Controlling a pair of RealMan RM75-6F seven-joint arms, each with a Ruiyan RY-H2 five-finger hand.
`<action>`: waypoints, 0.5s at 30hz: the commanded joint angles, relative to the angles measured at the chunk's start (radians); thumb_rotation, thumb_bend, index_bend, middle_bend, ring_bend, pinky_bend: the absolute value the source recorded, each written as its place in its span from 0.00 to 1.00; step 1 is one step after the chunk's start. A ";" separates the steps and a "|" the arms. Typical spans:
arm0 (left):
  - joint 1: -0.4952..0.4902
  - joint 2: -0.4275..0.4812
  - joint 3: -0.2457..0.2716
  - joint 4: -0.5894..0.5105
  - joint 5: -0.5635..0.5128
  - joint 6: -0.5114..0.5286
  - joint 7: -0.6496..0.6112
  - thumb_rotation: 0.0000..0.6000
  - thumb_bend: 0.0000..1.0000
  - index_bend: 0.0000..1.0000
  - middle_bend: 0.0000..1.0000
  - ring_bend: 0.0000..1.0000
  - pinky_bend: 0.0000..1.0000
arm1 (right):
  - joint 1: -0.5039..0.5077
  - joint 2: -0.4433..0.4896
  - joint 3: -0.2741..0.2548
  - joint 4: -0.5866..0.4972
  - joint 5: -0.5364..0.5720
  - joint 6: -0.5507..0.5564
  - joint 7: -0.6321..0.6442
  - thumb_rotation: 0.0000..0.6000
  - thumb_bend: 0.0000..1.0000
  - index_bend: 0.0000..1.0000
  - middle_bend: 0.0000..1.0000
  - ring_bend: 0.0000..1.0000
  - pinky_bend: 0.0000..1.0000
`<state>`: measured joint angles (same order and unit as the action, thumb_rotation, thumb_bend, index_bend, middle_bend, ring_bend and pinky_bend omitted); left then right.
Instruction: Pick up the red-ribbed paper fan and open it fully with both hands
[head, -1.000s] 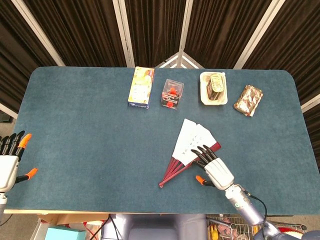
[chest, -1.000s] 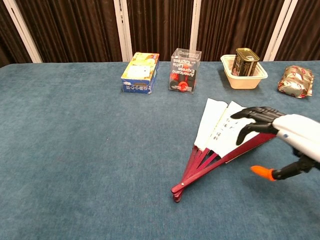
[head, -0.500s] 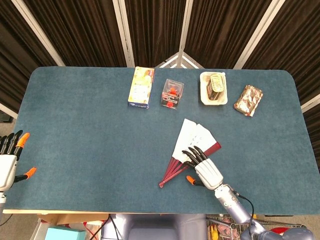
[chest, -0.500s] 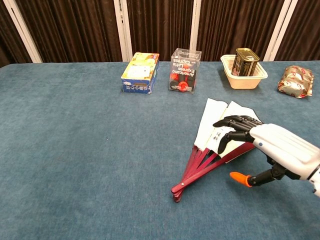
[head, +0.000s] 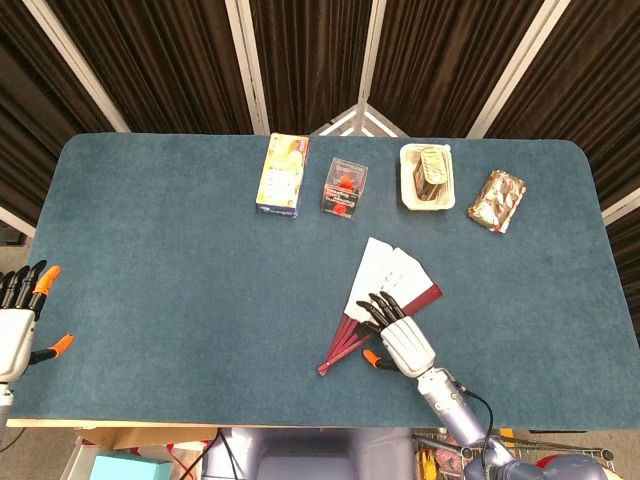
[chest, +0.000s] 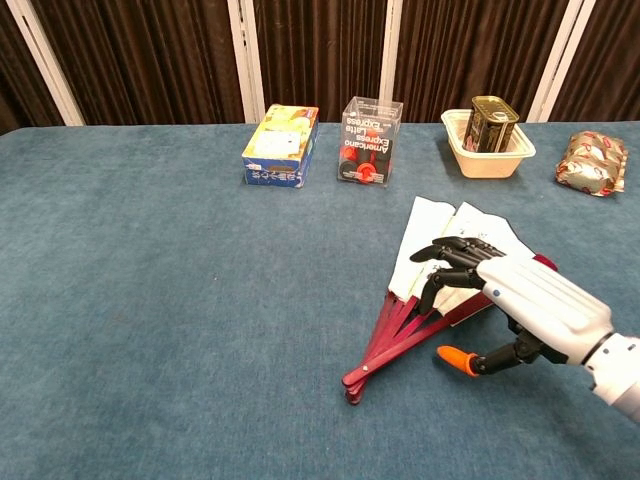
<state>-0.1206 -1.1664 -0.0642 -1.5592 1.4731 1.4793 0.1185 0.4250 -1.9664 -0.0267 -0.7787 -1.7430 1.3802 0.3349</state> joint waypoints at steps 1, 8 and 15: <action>-0.001 0.000 0.000 0.000 0.000 -0.001 -0.001 1.00 0.00 0.00 0.00 0.00 0.00 | 0.001 -0.020 0.002 0.021 0.009 0.001 0.011 1.00 0.32 0.46 0.17 0.02 0.00; -0.002 0.000 0.000 0.000 0.000 -0.004 -0.004 1.00 0.00 0.00 0.00 0.00 0.00 | 0.003 -0.055 0.004 0.056 0.022 0.003 0.026 1.00 0.32 0.48 0.18 0.02 0.00; -0.003 0.001 0.000 0.000 -0.003 -0.006 -0.007 1.00 0.00 0.00 0.00 0.00 0.00 | -0.005 -0.079 -0.010 0.083 0.023 0.015 0.045 1.00 0.40 0.59 0.22 0.03 0.00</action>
<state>-0.1235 -1.1657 -0.0647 -1.5596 1.4699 1.4732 0.1112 0.4203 -2.0430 -0.0338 -0.6992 -1.7186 1.3922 0.3765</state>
